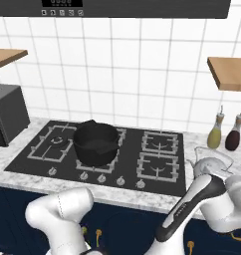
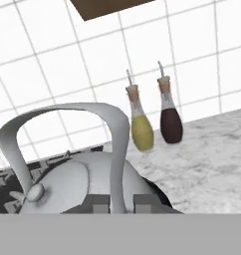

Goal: Pick the kettle from the counter and place it on a stove burner. Then turn the burner on.

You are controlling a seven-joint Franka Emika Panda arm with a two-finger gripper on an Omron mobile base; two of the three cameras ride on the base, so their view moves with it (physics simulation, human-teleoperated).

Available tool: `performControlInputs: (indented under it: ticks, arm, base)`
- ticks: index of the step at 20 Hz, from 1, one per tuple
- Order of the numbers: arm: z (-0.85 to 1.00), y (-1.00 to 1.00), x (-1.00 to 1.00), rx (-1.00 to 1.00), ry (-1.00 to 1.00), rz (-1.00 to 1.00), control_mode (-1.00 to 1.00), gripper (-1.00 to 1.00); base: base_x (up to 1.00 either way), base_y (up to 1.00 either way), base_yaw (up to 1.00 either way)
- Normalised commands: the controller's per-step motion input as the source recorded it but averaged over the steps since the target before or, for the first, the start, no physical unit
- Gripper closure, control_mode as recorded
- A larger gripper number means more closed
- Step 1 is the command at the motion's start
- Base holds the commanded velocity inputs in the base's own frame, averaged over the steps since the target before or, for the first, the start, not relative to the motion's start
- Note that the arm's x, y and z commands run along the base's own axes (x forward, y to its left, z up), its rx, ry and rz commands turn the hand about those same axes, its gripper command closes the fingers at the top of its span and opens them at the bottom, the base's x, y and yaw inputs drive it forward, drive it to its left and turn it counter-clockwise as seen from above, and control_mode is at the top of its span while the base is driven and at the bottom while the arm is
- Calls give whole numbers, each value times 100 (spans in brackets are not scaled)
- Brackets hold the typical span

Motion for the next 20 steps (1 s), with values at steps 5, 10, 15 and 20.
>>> performControlInputs:
  ticks: [5,10,15,20]
  arm:
    - [64,83,-1,-2,11,0,-100,100]
    - [68,61,-1,2,15,0,-100,100]
    - [31,32,-4,13,6,-1,-100,100]
    - [18,33,-9,26,0,-7,-100,100]
  base:
    - [0,0,0]
    - [0,0,0]
    - [0,0,0]
    - [0,0,0]
